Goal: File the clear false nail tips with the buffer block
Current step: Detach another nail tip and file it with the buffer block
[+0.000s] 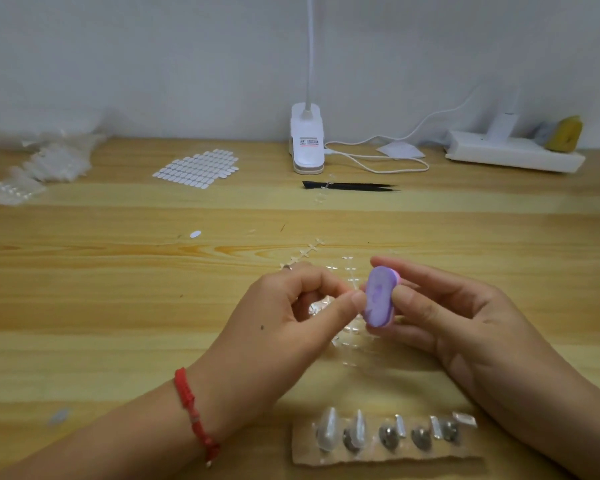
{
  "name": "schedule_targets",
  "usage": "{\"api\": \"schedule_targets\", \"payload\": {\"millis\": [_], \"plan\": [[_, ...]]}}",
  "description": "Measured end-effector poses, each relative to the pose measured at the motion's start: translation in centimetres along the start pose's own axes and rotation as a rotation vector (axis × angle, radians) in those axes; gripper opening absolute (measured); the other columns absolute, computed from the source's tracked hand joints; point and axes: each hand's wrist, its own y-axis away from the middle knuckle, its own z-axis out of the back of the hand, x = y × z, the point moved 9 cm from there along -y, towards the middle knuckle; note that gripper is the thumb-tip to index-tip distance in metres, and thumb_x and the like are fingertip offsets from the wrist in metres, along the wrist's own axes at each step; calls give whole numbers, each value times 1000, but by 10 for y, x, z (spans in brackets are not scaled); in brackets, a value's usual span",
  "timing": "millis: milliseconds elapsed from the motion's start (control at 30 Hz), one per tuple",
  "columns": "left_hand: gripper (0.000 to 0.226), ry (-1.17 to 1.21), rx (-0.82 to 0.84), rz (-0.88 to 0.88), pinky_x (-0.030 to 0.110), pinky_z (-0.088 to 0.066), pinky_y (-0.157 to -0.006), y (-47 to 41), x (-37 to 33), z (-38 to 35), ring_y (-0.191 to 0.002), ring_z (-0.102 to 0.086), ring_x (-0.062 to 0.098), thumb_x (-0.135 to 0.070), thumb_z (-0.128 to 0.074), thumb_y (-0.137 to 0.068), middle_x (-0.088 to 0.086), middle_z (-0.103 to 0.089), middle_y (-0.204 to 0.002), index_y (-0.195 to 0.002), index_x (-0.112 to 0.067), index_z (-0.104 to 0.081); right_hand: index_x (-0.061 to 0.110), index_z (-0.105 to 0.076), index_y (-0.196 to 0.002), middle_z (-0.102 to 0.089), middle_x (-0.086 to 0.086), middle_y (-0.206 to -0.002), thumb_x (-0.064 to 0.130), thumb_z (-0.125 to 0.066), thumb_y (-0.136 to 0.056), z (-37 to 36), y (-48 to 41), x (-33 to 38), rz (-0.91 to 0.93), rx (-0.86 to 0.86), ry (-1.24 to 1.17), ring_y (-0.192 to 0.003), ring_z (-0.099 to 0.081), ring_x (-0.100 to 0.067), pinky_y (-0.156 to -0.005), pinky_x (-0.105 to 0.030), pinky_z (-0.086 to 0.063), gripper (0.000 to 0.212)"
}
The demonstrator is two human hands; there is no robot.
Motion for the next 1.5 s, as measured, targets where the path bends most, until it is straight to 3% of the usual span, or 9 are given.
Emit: {"api": "schedule_targets", "payload": {"millis": [200, 367, 533, 667, 867, 1033, 1133, 1300, 1500], "plan": [[27, -40, -43, -11, 12, -25, -47, 0, 3, 5, -48, -29, 3, -49, -61, -67, -10, -30, -53, -68, -23, -68, 26, -75, -109, -75, -9, -105, 34, -76, -68, 1, 1, 1, 11, -10, -31, -95, -72, -20, -75, -22, -57, 41], [24, -41, 25, -24, 14, -26, -46, 1, 2, -3, -48, -30, 5, -48, -66, -70, -13, -35, -48, -68, -24, -70, 24, -76, -105, -75, -8, -101, 30, -73, -67, 8, 1, 3, 51, -76, -65, -89, -73, -17, -74, -21, -57, 38], [23, -46, -44, -41, 13, -25, -47, 1, 1, 6, -49, -29, 3, -48, -64, -68, -13, -34, -50, -69, -26, -71, 28, -73, -113, -75, -7, -106, 36, -75, -72, -3, 3, 3, 35, 20, 60, -98, -71, -19, -78, -23, -56, 41], [23, -63, 5, -38, 12, -26, -47, 3, 0, -2, -48, -29, 4, -47, -64, -67, -14, -36, -49, -68, -25, -70, 25, -76, -106, -76, -7, -100, 29, -72, -69, 8, 1, 4, 56, -82, -33, -88, -73, -15, -73, -21, -57, 38], [13, -46, -36, -30, 12, -26, -49, 0, 2, 2, -48, -30, 2, -32, -71, -79, -14, -35, -48, -69, -24, -71, 27, -76, -106, -76, -8, -100, 30, -71, -68, 1, 4, 4, 22, -40, 12, -92, -73, -18, -73, -20, -56, 38], [15, -55, 26, -22, 18, -27, -49, 1, 3, -2, -51, -31, 6, -35, -75, -78, -13, -37, -53, -68, -24, -71, 23, -76, -104, -76, -8, -98, 28, -71, -68, 4, 3, 5, 55, -84, -27, -88, -73, -16, -72, -21, -57, 37], [15, -54, -10, -33, 12, -28, -50, 0, 3, 2, -50, -33, 1, -34, -74, -78, -14, -36, -52, -68, -24, -70, 25, -76, -105, -76, -7, -99, 29, -71, -68, 4, 3, 5, 48, -64, -11, -87, -73, -16, -73, -21, -57, 38], [14, -117, -126, -70, 12, -29, -56, 0, -1, 12, -56, -38, 1, -36, -71, -81, -14, -39, -56, -72, -26, -69, 30, -73, -111, -75, -4, -107, 35, -72, -74, -4, 5, 2, 35, 46, 100, -94, -72, -14, -76, -22, -57, 38], [16, -258, -95, -92, 23, -28, -68, 2, -2, 5, -64, -43, 1, -45, -60, -75, -16, -44, -64, -68, -31, -65, 30, -74, -111, -75, -4, -106, 35, -71, -74, 0, 4, 2, 49, 21, 88, -95, -72, -14, -76, -22, -57, 37]]}}
